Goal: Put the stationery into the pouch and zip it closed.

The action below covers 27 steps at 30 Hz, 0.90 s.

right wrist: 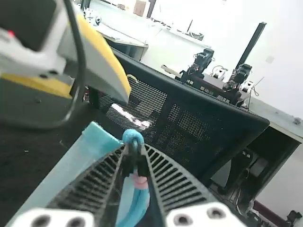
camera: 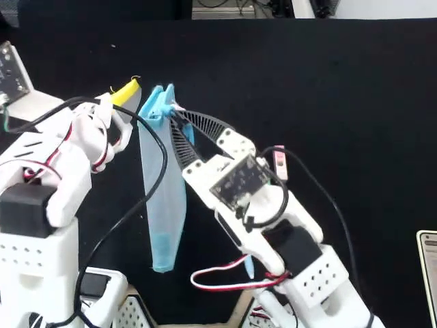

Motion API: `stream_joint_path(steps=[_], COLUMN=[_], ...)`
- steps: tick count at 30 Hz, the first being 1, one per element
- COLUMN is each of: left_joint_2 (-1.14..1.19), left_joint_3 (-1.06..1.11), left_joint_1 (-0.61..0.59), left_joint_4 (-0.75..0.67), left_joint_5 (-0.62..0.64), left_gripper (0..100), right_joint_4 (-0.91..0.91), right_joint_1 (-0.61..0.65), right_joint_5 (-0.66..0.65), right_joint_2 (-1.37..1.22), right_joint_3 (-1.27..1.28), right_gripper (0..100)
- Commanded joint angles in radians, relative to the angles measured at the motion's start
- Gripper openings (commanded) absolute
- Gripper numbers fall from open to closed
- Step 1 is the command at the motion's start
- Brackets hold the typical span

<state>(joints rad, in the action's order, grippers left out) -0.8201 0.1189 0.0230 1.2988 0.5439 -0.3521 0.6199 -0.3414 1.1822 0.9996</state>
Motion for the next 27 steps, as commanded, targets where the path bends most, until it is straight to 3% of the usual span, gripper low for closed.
stream_joint_path(steps=[1, 7, 15, 23, 27], left_joint_2=[0.005, -0.006, -0.005, -0.002, -0.008], left_joint_3=[-0.071, -0.079, -0.081, -0.077, -0.081], left_joint_1=[0.021, 0.147, 0.125, 0.117, 0.117], left_joint_4=[0.078, 0.19, 0.118, 0.25, 0.261], left_joint_5=[0.011, 0.011, 0.011, 0.005, 0.008], left_gripper=[23, 23, 23, 22, 12], right_joint_4=[0.025, 0.025, 0.025, 0.025, 0.025], right_joint_1=[-0.012, -0.011, -0.011, -0.011, -0.011], right_joint_5=[-0.018, -0.018, -0.018, -0.031, -0.031], right_joint_2=[0.025, 0.027, 0.031, 0.031, 0.031], right_joint_3=[0.001, -0.001, 0.002, -0.004, -0.005], right_gripper=[1.1, 1.1, 1.1, 1.1, 1.1])
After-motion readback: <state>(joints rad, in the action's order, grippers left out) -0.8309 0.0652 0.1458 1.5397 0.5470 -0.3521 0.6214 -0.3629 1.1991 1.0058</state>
